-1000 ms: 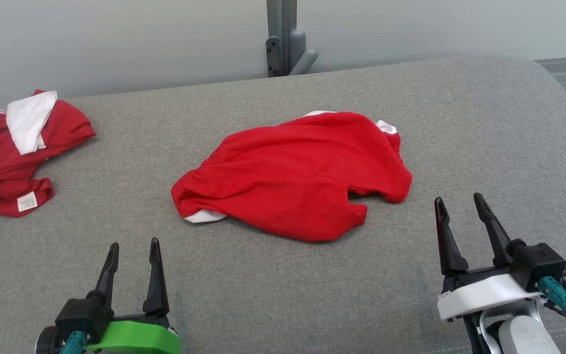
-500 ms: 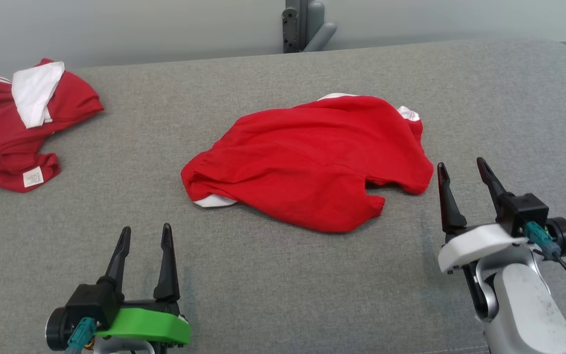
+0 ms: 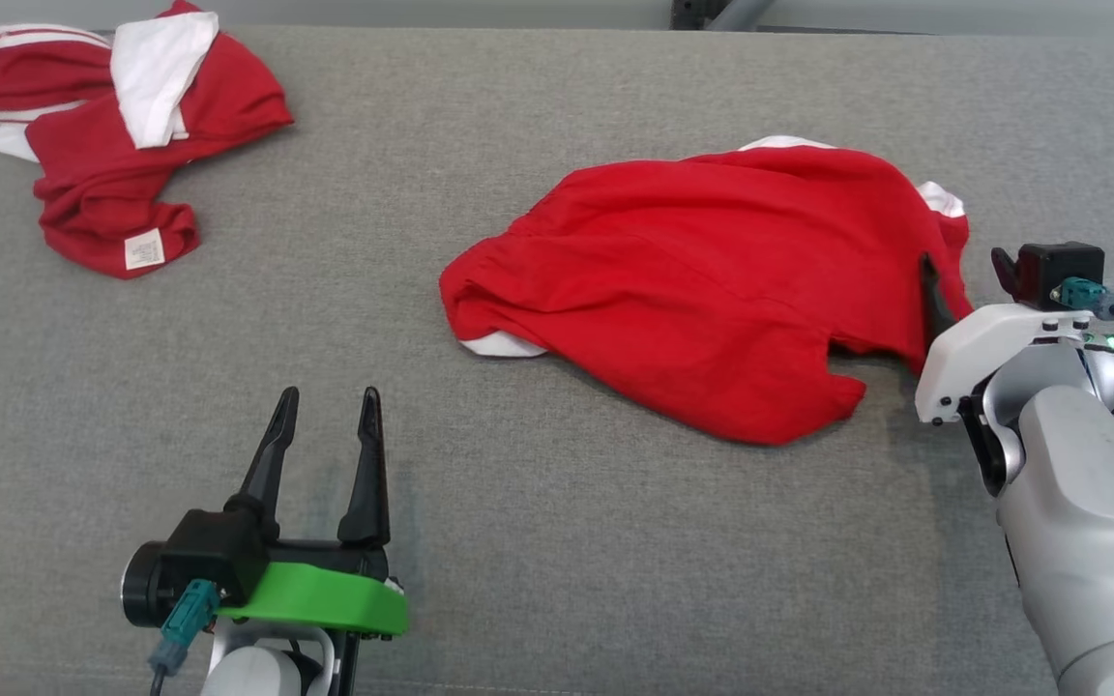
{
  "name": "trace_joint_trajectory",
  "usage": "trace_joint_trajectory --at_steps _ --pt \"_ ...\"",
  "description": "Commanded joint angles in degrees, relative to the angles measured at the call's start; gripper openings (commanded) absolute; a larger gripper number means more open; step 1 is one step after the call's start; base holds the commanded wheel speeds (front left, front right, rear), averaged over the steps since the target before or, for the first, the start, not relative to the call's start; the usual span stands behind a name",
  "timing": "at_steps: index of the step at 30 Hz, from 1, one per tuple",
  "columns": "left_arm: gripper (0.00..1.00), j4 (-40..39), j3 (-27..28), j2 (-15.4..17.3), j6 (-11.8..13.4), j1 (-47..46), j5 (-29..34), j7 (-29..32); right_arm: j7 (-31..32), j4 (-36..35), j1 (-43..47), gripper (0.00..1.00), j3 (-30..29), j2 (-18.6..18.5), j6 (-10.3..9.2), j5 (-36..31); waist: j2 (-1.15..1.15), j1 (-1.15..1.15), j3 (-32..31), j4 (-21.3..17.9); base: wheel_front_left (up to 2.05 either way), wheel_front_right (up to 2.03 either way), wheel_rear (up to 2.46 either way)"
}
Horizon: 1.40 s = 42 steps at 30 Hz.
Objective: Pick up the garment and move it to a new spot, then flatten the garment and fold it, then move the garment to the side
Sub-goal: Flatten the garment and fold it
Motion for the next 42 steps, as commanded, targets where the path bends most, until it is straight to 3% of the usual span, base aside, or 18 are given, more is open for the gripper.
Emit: trace_joint_trajectory --at_steps 1,5,6,7,8,9,10,11,19,24,28,34,42 --pt "1.00 -0.33 -0.35 0.04 0.33 -0.77 -0.44 -0.06 0.97 3.28 -1.88 1.00 -0.01 -0.60 -0.01 0.29 0.35 0.00 2.80 4.04 0.00 0.00 0.00" --pt "1.00 -0.28 -0.68 0.03 0.56 -0.50 -0.22 -0.06 2.06 8.72 -4.47 1.00 0.17 -1.39 -0.01 0.95 0.35 0.00 2.91 5.36 0.00 0.00 0.00" --pt "1.00 -0.23 -0.69 0.03 0.56 -0.42 -0.11 -0.06 1.98 9.78 -4.97 0.87 0.23 -1.58 -0.01 1.13 0.35 0.00 2.88 5.57 0.00 0.00 0.00" --pt "1.00 -0.18 -0.71 0.03 0.55 -0.33 0.00 -0.06 1.72 10.81 -5.43 0.55 0.30 -1.75 -0.01 1.25 0.35 0.00 2.84 5.72 0.00 0.00 0.00" --pt "1.00 -0.18 -0.71 0.03 0.58 -0.21 0.10 -0.06 1.29 11.63 -5.86 0.38 0.18 -1.97 -0.01 1.36 0.35 0.00 2.80 5.83 0.00 0.00 0.00" --pt "1.00 -0.18 -0.71 0.03 0.58 -0.21 0.10 -0.06 1.29 11.63 -5.86 0.38 0.18 -1.97 -0.01 1.36 0.35 0.00 2.80 5.83 0.00 0.00 0.00" --pt "1.00 -0.17 -0.68 0.03 0.61 -0.09 0.17 -0.06 0.90 12.35 -6.35 0.14 -0.04 -2.30 -0.01 1.18 0.35 0.00 2.72 5.90 0.00 0.00 0.00" --pt "1.00 -0.14 -0.61 0.03 0.63 0.02 0.31 -0.06 0.20 12.86 -6.84 0.00 -0.29 -2.49 -0.01 0.91 0.35 0.00 2.63 5.92 0.00 0.00 0.00" --pt "1.00 0.19 -0.02 0.03 0.44 1.04 1.31 -0.06 -6.54 11.14 -11.31 0.00 0.43 -0.92 -0.01 -1.60 0.35 0.00 0.89 4.37 0.00 0.00 0.00" --pt "1.00 0.14 0.27 0.04 0.50 1.61 1.71 -0.06 -7.19 3.69 -11.60 0.00 5.08 1.78 -0.01 -0.56 0.35 0.00 -0.55 2.24 0.00 0.00 0.00" --pt "1.00 0.04 0.62 0.04 0.62 2.30 1.86 -0.06 -7.16 -8.59 -4.24 0.00 14.30 3.41 -0.01 2.45 0.35 0.00 -1.49 -0.31 0.00 0.00 0.00" --pt "1.00 -0.12 1.16 0.04 0.77 2.50 1.98 -0.06 -7.16 -21.90 9.88 0.00 23.09 2.52 -0.01 5.90 0.35 0.00 -2.06 -2.94 0.00 0.00 0.00" --pt "1.00 -0.13 2.33 0.04 0.33 2.85 2.34 -0.06 -7.17 -26.97 25.88 0.00 21.92 2.01 -0.01 6.81 0.35 0.00 -2.98 -6.12 0.00 0.00 0.00"
